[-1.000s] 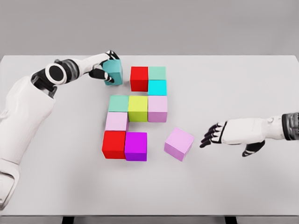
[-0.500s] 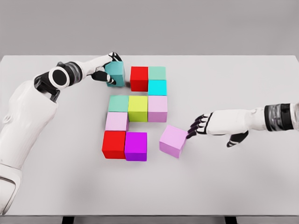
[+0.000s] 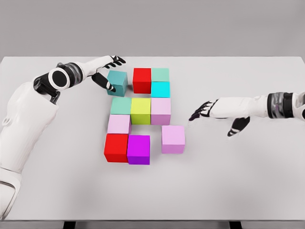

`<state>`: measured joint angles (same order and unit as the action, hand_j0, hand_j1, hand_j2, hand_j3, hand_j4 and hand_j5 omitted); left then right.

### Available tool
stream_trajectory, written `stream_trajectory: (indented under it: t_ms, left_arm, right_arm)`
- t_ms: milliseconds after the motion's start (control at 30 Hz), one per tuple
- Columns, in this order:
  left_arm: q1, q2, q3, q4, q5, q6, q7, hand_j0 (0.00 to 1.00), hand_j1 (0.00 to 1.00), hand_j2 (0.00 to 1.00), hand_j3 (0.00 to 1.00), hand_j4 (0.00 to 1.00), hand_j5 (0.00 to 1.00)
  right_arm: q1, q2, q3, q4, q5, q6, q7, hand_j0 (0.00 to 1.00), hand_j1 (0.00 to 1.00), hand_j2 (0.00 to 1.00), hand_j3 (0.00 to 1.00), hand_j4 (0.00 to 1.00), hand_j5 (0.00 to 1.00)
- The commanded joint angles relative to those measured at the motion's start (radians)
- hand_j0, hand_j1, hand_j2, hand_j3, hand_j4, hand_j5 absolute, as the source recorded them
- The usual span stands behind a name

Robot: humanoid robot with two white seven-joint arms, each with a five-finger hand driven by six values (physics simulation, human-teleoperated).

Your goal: Assemble the squares on the desktop into the number 2

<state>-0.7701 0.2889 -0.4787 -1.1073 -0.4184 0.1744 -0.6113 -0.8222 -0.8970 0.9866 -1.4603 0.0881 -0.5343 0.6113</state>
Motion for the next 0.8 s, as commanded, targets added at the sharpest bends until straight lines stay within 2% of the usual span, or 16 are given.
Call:
stream_trajectory:
  t_ms: [0,33,67,133,167,200,300,400,433,633,767]
  left_arm:
    - [0.0,-0.001,0.002,0.001,0.003,-0.001,0.0,0.97,0.97,0.97,0.97,0.97,0.97]
    - [0.0,-0.002,0.0,0.003,0.003,-0.001,0.0,0.97,0.97,0.97,0.97,0.97,0.97]
    - [0.0,-0.002,0.002,0.003,0.003,-0.001,0.0,0.97,0.97,0.97,0.97,0.97,0.97]
    - [-0.002,-0.001,0.002,0.004,0.003,-0.001,0.0,0.97,0.97,0.97,0.97,0.97,0.97]
    - [-0.002,-0.002,0.002,0.004,0.001,-0.001,0.0,0.97,0.97,0.97,0.97,0.97,0.97]
    - [-0.003,-0.002,0.002,0.007,0.001,0.0,0.0,0.96,0.96,0.96,0.96,0.96,0.96]
    - [-0.003,-0.005,0.002,0.007,0.001,0.008,0.0,0.96,0.96,0.96,0.96,0.96,0.96]
    - [-0.005,-0.016,0.002,0.009,-0.01,0.011,0.0,0.96,0.96,0.96,0.96,0.96,0.96]
    - [-0.005,-0.033,0.002,0.009,-0.036,0.014,0.0,0.96,0.96,0.96,0.96,0.96,0.96]
    - [-0.005,-0.05,0.002,0.009,-0.077,0.014,0.0,0.96,0.96,0.96,0.96,0.96,0.96]
    - [-0.003,-0.06,0.002,0.009,-0.105,0.014,0.0,0.95,0.95,0.95,0.95,0.95,0.95]
  right_arm:
    - [0.0,-0.01,-0.069,0.1,-0.221,-0.003,0.0,1.0,1.0,1.0,1.0,1.0,1.0]
    - [0.002,-0.005,-0.071,0.155,-0.378,-0.026,0.0,1.0,1.0,1.0,1.0,1.0,1.0]
    - [0.009,0.001,-0.068,0.172,-0.487,-0.067,0.0,1.0,1.0,1.0,1.0,1.0,1.0]
    - [0.06,-0.003,-0.062,0.15,-0.755,-0.077,0.0,1.0,1.0,1.0,1.0,1.0,1.0]
    - [0.081,-0.006,-0.062,0.141,-0.833,-0.077,0.0,1.0,1.0,1.0,1.0,1.0,1.0]
    - [0.112,-0.006,-0.06,0.135,-0.863,-0.077,0.0,1.0,1.0,1.0,1.0,1.0,1.0]
    - [0.141,0.0,-0.016,0.15,-0.863,-0.077,0.0,1.0,1.0,1.0,1.0,1.0,1.0]
    - [0.212,0.058,0.011,0.169,-0.852,-0.077,0.0,1.0,1.0,1.0,1.0,1.0,1.0]
    - [0.222,0.056,0.024,0.17,-0.847,-0.077,0.0,1.0,1.0,1.0,1.0,1.0,1.0]
    - [0.227,0.059,0.043,0.192,-0.838,-0.077,0.0,1.0,1.0,1.0,1.0,1.0,1.0]
    - [0.23,0.09,0.078,0.19,-0.837,-0.077,0.0,1.0,1.0,1.0,1.0,1.0,1.0]
